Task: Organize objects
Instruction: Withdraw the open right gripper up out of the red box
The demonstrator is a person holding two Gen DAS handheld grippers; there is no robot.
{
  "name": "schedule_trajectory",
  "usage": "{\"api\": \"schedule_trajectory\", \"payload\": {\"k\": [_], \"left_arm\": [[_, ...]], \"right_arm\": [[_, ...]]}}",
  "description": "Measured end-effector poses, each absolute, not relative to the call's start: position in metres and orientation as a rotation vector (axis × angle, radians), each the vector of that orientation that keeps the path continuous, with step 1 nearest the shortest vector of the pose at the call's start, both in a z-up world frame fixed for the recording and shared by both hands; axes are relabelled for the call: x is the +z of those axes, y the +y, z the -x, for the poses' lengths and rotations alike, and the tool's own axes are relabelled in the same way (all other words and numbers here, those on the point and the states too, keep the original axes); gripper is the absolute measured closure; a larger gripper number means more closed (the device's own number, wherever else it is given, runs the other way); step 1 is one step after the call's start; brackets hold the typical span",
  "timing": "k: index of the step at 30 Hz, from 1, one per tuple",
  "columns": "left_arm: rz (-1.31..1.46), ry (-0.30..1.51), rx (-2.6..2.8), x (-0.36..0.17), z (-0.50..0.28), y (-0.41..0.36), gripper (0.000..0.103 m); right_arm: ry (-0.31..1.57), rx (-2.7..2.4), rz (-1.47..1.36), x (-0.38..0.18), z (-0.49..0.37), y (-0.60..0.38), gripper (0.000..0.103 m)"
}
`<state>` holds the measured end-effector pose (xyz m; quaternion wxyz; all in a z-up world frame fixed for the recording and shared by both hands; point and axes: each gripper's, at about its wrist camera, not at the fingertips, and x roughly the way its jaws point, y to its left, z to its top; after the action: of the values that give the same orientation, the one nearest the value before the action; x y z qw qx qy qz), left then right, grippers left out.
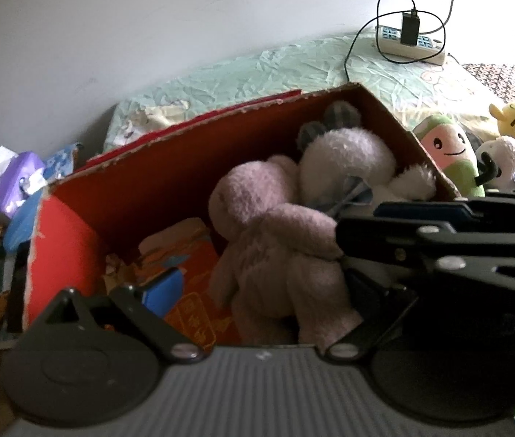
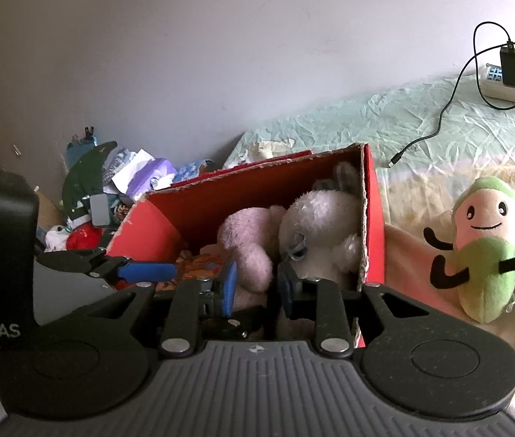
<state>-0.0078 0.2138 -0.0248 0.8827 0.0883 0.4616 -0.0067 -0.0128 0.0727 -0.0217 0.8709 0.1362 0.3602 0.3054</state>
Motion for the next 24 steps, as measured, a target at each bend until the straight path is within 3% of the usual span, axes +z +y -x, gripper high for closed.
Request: {"api": "schedule_trajectory", "payload": {"k": [6,10,24], "left_arm": [[-0.202,0.944,0.033,-0.015,0.019,0.21,0.008],[-0.21,0.933,0.071,-0.009,0.026,0.209,0.008],[-0.215,0.899,0.181,0.012,0.051,0.187,0.008]], "right_arm": [[0.743,0.644,-0.313,-0.017,0.021,0.067,0.074],[0.729,0.648,-0.323,-0.014,0.028,0.062,0.064],[0.7,0.735,-0.348,-0.001,0.041,0.032,0.062]]}}
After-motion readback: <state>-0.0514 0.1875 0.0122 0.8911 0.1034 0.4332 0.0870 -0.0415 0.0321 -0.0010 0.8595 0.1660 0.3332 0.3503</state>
